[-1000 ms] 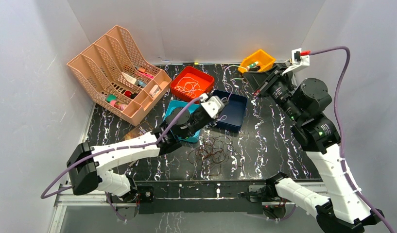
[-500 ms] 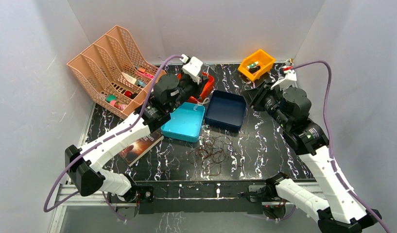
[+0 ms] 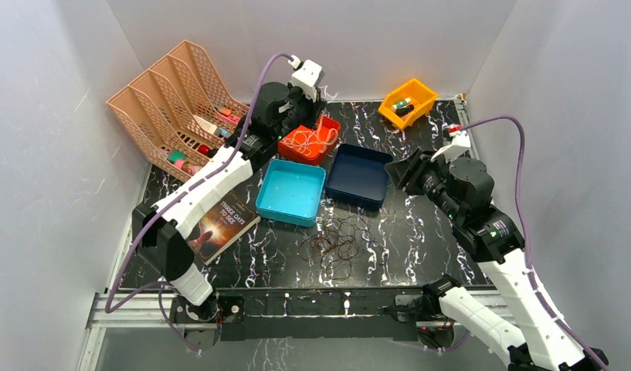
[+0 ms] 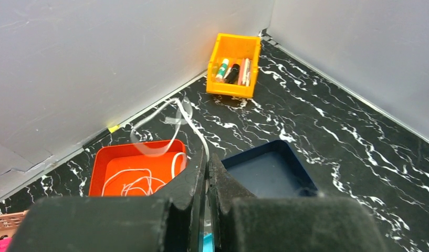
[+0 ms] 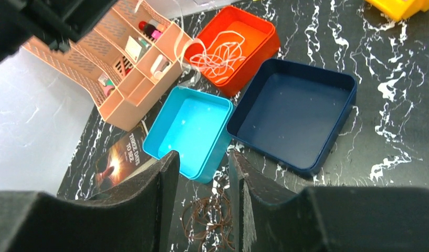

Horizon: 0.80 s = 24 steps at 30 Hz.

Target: Untangle the cables

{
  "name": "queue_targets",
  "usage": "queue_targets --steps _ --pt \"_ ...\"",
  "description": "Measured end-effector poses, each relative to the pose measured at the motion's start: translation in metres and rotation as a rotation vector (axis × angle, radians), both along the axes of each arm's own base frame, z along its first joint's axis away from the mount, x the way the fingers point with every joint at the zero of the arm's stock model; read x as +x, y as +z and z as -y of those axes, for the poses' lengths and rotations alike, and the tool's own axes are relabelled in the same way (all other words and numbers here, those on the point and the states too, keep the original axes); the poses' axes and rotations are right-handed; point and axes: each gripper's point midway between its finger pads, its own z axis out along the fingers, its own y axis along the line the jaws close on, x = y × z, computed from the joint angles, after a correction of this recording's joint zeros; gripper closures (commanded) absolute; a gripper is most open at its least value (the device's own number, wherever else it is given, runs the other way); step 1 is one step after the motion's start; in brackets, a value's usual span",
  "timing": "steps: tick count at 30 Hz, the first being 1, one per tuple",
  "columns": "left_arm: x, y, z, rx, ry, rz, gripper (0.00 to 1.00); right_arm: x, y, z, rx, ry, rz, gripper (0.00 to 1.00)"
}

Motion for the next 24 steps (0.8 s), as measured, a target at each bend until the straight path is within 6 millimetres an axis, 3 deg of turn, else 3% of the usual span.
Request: queue_targets --steps 9,24 --pt "0.056 -0.034 -0.018 0.027 0.027 -0.058 1.00 -0.009 -0.029 0.003 -0.021 0.003 -0.063 0.51" --pt "0.117 -0.104 -0.036 0.054 0.024 -0.151 1.00 -0.010 -0.033 0.006 -0.039 -0.001 -0.066 0.51"
